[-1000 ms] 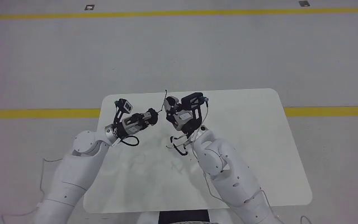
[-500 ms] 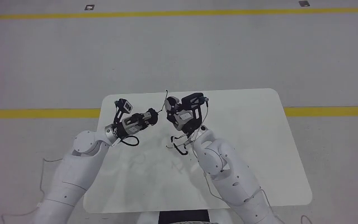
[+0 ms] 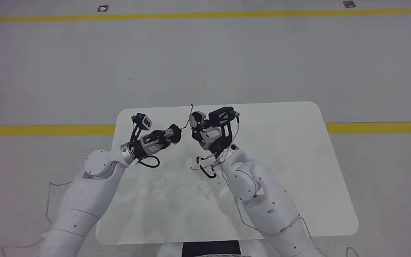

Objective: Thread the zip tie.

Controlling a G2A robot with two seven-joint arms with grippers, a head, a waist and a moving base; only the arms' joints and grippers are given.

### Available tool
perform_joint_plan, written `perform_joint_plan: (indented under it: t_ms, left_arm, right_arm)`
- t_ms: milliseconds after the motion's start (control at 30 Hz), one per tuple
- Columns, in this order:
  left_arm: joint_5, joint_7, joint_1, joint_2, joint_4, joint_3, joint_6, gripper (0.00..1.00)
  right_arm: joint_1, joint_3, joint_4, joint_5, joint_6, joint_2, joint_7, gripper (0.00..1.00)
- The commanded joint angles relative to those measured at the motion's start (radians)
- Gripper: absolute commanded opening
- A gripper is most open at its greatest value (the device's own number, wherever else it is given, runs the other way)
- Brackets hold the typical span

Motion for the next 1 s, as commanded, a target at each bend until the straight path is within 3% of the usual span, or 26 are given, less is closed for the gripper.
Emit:
perform_joint_plan:
  t_ms: [0,967]
  left_arm:
    - [0.0,0.0,0.0,0.0,0.0,0.0,0.0,0.0]
    - [0.0,0.0,0.0,0.0,0.0,0.0,0.0,0.0]
  right_arm:
    - [0.001,-0.002,0.002,0.001,0.0,0.0,0.0,0.0]
    - [-0.011,-0.01,0.002,0.011,0.016,0.008,-0.002,0.0]
